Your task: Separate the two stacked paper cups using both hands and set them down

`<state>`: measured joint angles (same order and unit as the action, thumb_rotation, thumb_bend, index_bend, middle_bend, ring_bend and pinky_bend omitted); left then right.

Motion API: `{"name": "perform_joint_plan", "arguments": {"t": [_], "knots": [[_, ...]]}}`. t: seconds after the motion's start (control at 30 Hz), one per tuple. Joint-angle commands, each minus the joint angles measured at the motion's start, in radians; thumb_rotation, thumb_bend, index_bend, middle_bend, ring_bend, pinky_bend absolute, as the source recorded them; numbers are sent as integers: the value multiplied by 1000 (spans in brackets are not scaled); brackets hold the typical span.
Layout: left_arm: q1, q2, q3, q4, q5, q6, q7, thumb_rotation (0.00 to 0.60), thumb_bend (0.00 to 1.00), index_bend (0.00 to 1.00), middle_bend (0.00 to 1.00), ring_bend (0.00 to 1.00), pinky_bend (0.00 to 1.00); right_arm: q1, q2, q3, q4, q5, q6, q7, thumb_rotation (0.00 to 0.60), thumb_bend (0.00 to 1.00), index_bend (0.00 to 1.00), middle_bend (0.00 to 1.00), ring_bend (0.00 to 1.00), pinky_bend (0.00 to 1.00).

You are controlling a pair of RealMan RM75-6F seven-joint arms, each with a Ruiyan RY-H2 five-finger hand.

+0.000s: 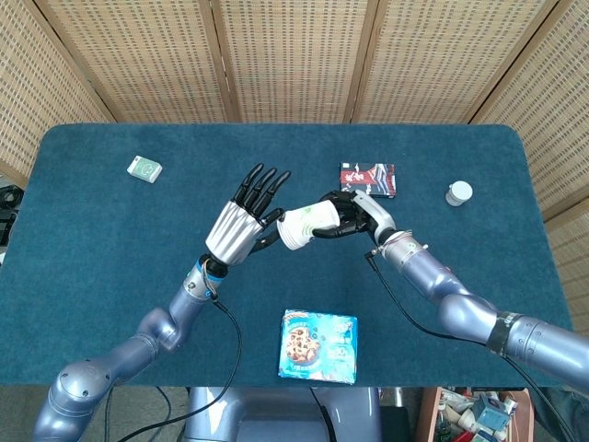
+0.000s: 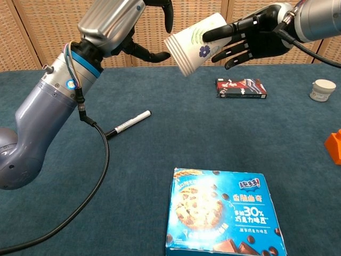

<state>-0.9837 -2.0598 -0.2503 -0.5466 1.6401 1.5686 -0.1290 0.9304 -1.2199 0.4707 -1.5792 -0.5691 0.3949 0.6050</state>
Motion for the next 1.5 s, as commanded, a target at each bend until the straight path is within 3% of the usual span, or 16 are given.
{"name": "perform_joint_plan", "arguments": {"t": [0.03, 0.2, 0.47, 1.5], "knots": [[-6, -6, 1, 2, -5, 4, -1, 600, 234, 574, 0, 0, 0, -1, 3, 0, -4, -1, 1, -2, 600, 471, 578, 602, 496, 627], [-14, -12, 4, 10, -14, 10, 4, 600, 307, 575, 0, 0, 0, -4, 9, -3, -9, -3, 4, -5, 600, 471, 578, 602, 496, 627], [-17, -23, 10, 22, -29, 17, 5, 600, 316, 583, 0, 0, 0, -12, 14, 4, -14, -12, -3, 2, 600, 471, 578, 602, 496, 627], [-27, -36, 28, 58, -64, 9, -3, 600, 516, 670, 0, 0, 0, -34, 16, 16, 5, -59, -42, 19, 600, 471, 578, 601, 496, 627]]}}
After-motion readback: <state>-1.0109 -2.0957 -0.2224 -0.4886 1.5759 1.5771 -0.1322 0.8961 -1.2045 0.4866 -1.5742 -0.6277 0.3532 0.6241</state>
